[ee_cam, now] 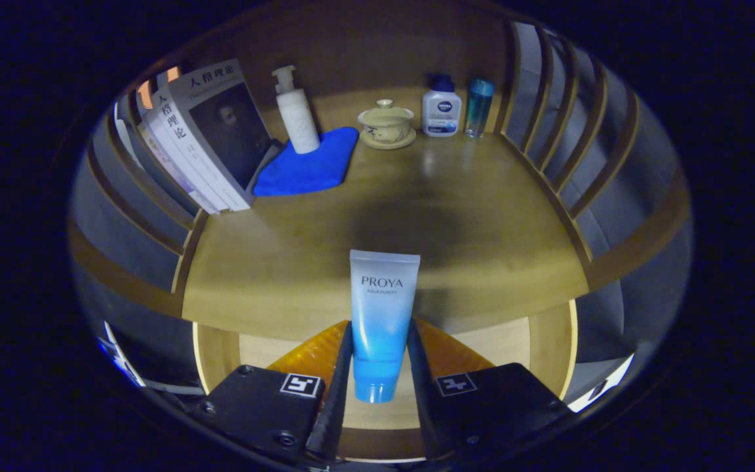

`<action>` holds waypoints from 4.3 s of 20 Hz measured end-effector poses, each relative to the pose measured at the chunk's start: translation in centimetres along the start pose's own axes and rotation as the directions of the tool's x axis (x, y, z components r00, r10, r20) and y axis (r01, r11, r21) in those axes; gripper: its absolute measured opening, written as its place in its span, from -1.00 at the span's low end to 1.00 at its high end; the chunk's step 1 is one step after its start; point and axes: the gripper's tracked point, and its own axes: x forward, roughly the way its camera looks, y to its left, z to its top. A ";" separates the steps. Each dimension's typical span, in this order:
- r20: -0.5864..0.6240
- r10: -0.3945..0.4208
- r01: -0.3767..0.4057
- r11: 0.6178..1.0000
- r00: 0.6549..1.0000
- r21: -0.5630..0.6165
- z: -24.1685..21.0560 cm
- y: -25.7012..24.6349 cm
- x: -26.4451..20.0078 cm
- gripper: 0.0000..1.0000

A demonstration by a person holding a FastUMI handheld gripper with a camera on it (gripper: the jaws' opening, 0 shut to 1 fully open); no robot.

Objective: Pull open the drawer, take out the items inside it, and place them on the countertop above the cabinet.

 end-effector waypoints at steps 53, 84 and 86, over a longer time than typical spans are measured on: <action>0.796 0.089 -0.017 0.995 0.599 -0.098 -24.6 -2.3 -10.5 0.98; 0.740 0.105 -0.066 0.994 0.664 -0.082 -26.5 -1.8 0.4 0.98; 0.741 0.096 -0.039 0.995 0.664 -0.094 -26.2 -1.9 0.7 0.98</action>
